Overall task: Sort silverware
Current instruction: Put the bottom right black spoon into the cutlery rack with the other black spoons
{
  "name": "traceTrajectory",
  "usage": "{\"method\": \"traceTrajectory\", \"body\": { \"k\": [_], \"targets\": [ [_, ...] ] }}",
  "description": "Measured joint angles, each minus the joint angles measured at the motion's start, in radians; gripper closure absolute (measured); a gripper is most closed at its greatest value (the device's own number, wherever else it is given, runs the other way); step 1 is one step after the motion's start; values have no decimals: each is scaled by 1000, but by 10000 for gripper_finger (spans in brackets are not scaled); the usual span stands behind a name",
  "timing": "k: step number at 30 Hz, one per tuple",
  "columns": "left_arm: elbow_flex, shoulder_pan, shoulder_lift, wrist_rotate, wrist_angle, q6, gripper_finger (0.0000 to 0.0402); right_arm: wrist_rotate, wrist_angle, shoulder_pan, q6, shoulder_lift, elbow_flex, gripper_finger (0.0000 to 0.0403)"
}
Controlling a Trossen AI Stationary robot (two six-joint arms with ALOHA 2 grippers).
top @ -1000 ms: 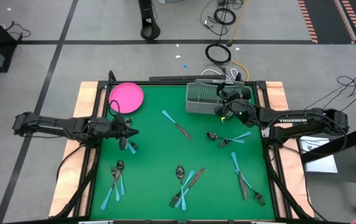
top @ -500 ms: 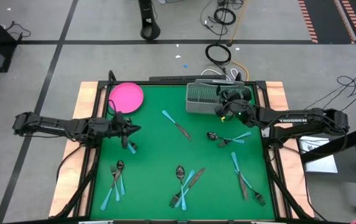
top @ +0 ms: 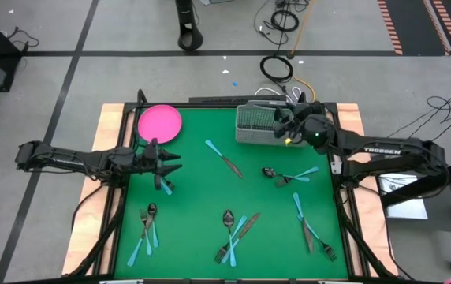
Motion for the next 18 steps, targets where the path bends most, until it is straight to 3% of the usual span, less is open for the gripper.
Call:
{"method": "traceTrajectory", "body": {
  "k": [7,12,18],
  "targets": [
    [0,0,0,74,34,107,221,-329,-44,72,19,12,121,251],
    [0,0,0,144,50,132,221,-404,-196,182,59,92,232,257],
    [0,0,0,151,59,130,221,-479,-305,305,44,261,358,258]
  ]
}}
